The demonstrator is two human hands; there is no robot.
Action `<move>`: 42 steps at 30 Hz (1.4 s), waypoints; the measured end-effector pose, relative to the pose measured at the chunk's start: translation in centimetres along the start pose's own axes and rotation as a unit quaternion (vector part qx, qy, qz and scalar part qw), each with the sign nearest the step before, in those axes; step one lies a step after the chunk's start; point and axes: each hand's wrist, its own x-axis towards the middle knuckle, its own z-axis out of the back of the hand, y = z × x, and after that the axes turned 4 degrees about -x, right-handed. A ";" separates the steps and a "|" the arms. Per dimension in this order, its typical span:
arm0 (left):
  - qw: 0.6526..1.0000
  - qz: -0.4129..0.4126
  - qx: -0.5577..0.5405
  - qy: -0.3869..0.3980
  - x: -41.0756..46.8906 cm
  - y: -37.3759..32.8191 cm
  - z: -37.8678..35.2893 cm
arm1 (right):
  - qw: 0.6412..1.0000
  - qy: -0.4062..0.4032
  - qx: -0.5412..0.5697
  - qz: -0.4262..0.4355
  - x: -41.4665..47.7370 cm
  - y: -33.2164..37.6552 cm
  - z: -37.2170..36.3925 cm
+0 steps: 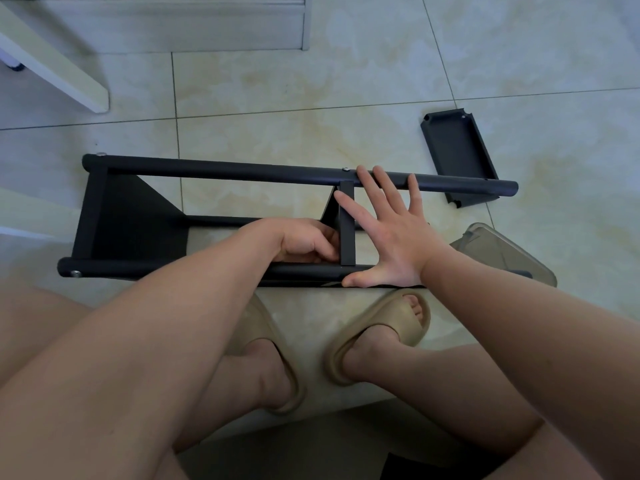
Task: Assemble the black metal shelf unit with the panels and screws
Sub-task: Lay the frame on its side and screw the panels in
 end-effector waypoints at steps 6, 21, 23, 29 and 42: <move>0.999 0.033 0.023 0.004 0.1 0.1 0.3 | 1.000 0.003 0.001 -0.001 0.0 0.0 0.1; 0.999 0.034 0.018 0.005 -0.1 0.2 0.4 | 1.000 -0.002 0.002 -0.003 -0.1 0.0 0.1; 0.997 0.050 0.054 -0.014 0.0 0.2 0.3 | 1.000 -0.003 0.001 -0.003 -0.1 0.0 0.1; 0.998 0.027 0.048 -0.005 -0.3 0.1 0.2 | 1.000 -0.005 0.004 -0.003 -0.1 0.1 0.0; 0.998 0.024 0.051 -0.023 -0.4 0.0 0.0 | 1.000 0.005 0.002 -0.009 -0.2 0.2 0.3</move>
